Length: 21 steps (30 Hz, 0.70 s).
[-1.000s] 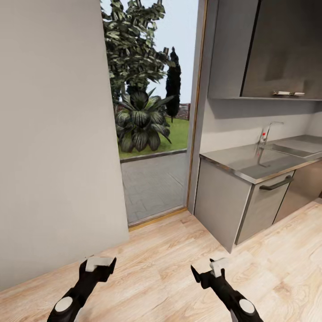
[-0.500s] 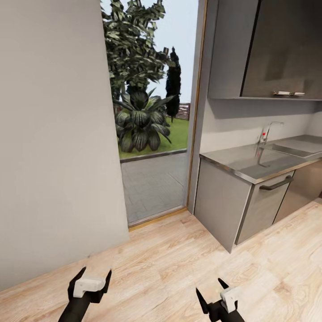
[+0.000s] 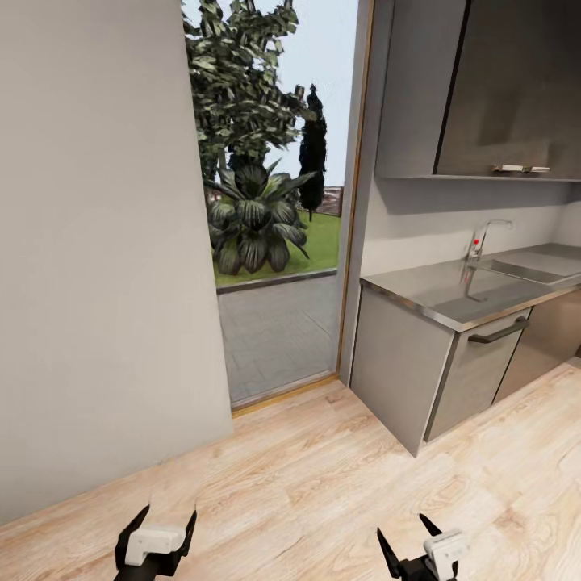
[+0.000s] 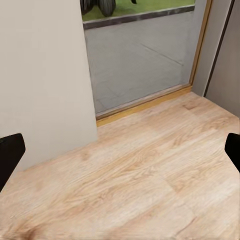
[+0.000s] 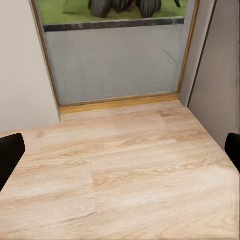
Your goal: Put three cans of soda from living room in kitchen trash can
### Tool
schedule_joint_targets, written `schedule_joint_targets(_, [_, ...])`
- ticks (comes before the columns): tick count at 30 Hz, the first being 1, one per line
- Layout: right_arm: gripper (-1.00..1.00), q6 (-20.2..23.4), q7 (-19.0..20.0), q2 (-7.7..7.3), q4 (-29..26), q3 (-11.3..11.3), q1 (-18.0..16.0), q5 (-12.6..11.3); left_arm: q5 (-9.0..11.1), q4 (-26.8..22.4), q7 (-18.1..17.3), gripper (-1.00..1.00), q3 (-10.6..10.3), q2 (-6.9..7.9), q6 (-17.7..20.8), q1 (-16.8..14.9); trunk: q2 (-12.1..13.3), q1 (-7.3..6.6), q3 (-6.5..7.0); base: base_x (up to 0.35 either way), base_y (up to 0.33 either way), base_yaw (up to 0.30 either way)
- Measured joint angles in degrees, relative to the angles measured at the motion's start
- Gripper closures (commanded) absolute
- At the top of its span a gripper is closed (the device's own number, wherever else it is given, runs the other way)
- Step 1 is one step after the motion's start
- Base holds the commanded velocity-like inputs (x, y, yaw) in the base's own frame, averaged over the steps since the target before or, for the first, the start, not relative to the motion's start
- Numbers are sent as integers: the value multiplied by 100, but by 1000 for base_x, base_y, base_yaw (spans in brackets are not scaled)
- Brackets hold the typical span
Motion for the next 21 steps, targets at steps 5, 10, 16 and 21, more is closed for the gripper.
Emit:
schedule_joint_targets(5, [-100, 13, -25, 23, 71, -159, 5, -13, -7, 199, 3, -100, 4, -6, -3, 0, 0, 0, 0, 0, 0, 0])
schedule_joint_targets(10, [-100, 27, -29, 30, 94, -182, 5, -5, -11, 256, 3, -100, 6, -7, -5, 0, 0, 0, 0, 0, 0, 0])
schedule_joint_targets(16, [-100, 26, -40, 21, 160, -191, 5, -24, -17, 292, 4, -100, 6, -7, -4, 0, 0, 0, 0, 0, 0, 0])
schedule_joint_targets(21, [-100, 26, -45, 34, 185, -205, 6, -29, -23, 297, 4, -100, 7, -7, -4, 0, 0, 0, 0, 0, 0, 0])
